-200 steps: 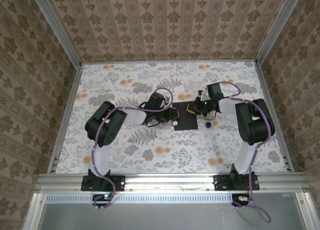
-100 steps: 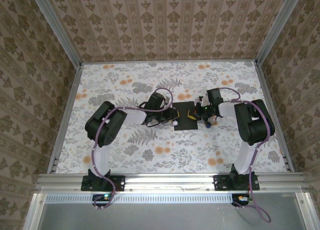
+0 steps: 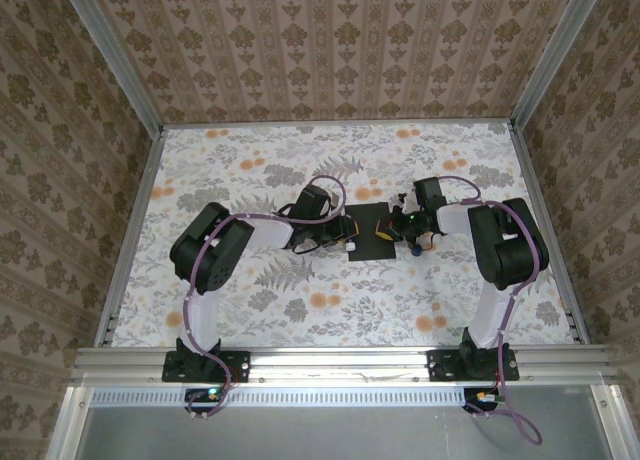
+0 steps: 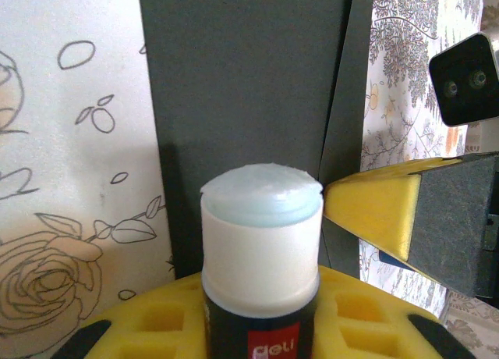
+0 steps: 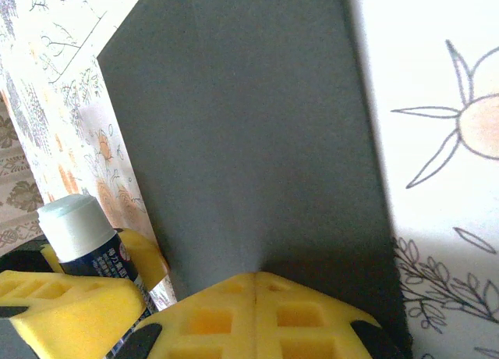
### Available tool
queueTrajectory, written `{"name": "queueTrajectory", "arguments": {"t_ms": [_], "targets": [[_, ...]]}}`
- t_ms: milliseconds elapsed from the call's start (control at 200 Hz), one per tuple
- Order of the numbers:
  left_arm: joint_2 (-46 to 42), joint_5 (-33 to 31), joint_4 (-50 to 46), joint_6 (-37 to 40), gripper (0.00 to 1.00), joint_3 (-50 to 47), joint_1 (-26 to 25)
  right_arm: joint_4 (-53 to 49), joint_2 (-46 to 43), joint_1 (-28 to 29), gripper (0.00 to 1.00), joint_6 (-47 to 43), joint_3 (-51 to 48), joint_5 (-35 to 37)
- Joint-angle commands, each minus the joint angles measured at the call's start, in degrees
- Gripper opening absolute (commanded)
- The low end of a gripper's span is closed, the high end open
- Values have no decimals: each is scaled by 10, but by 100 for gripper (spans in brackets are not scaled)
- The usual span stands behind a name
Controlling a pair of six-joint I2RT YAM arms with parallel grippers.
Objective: Place the letter into the envelope and seal it
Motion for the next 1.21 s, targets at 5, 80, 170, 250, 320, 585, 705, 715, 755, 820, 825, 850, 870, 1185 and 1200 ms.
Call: {"name": "queueTrajectory", "arguments": {"t_ms": [5, 80, 170, 250, 320, 585, 705, 715, 755, 820, 825, 850, 870, 1185, 1200], "targets": [[8, 4, -1, 12, 0, 3, -8, -16, -4, 3, 0, 1, -12, 23], [6, 3, -1, 13, 0, 1, -8, -12, -13, 3, 0, 5, -5, 19], [4, 2, -3, 14, 0, 0, -8, -18, -17, 3, 0, 7, 11, 17], [2, 1, -5, 15, 0, -1, -8, -23, -15, 3, 0, 4, 30, 17], [0, 0, -8, 17, 0, -1, -8, -29, -7, 1, 0, 1, 47, 17], [-5, -2, -15, 23, 0, -2, -7, -21, 49, -7, 0, 0, 83, 18], [-5, -3, -13, 22, 0, -5, -8, -21, 60, -8, 0, -1, 85, 27], [-5, -4, -12, 22, 0, -6, -7, -22, 60, -8, 0, -1, 85, 28], [-6, -4, -11, 21, 0, -7, -8, -23, 63, -8, 0, -2, 85, 30], [-5, -4, -10, 20, 0, -8, -8, -27, 69, -9, 0, -5, 83, 34], [-5, -4, -10, 21, 0, -8, -8, -27, 69, -9, 0, -5, 83, 35], [-5, -4, -9, 21, 0, -9, -8, -27, 70, -9, 0, -6, 83, 35], [-5, -3, -8, 20, 0, -9, -8, -26, 71, -10, 0, -6, 81, 34], [1, -1, -5, 18, 0, -5, -7, -32, 9, -10, 0, -3, 69, 32], [1, -1, -5, 18, 0, -6, -8, -33, 5, -10, 0, -3, 68, 33]]}}
